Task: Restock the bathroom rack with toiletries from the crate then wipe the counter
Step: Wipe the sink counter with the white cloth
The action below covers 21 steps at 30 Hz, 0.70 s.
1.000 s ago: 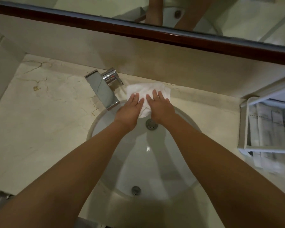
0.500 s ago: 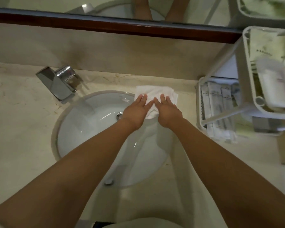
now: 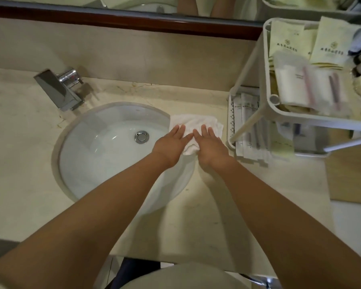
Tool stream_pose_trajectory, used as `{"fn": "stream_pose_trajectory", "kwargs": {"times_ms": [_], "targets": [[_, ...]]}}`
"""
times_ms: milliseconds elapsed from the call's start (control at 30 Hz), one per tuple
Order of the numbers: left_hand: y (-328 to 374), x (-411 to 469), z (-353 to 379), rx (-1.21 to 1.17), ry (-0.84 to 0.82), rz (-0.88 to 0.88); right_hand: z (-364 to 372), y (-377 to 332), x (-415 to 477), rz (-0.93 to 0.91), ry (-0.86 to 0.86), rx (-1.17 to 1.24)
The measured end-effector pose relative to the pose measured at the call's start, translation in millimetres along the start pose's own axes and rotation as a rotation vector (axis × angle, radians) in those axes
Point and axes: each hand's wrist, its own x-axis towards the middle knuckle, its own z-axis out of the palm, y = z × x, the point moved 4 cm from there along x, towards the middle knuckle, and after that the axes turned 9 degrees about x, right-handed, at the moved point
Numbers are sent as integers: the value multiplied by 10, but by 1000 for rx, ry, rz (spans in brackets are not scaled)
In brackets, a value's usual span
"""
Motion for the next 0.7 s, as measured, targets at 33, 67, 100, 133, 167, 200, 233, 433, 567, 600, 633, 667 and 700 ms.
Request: {"fn": "stream_pose_trajectory", "kwargs": {"times_ms": [33,67,100,133,167,200,233,433,567,600,633,667,700], "targets": [[41,-26,12,0,-8,-3,13,20,-34,-3,-5,0],[78,-53,25,0,-12,-8,26,38,-67,-7,-10,-3],[115,-81,37,2,-12,-12,40,58,-100,-10,-14,-10],[152,-106,51,6,-10,-14,58,78,-132,-13,-18,-18],[186,-131,69,9,-8,-16,75,97,-164,-14,-22,-28],[221,-156,90,13,-8,-16,94,115,-197,-14,-27,-38],[253,-181,113,18,-7,-16,115,131,-229,-14,-30,-49],[449,-356,230,23,-17,-16,219,209,-423,-40,-34,-107],[540,-471,324,8,-22,-19,318,241,-561,-44,-22,-85],[558,-500,341,13,-23,-20,345,244,-590,-42,-20,-77],[575,-529,356,17,-25,-19,371,246,-619,-41,-20,-73],[592,-562,370,20,-25,-17,397,246,-651,-38,-20,-72],[612,-599,385,19,-24,-13,426,246,-692,-33,-22,-69]]}}
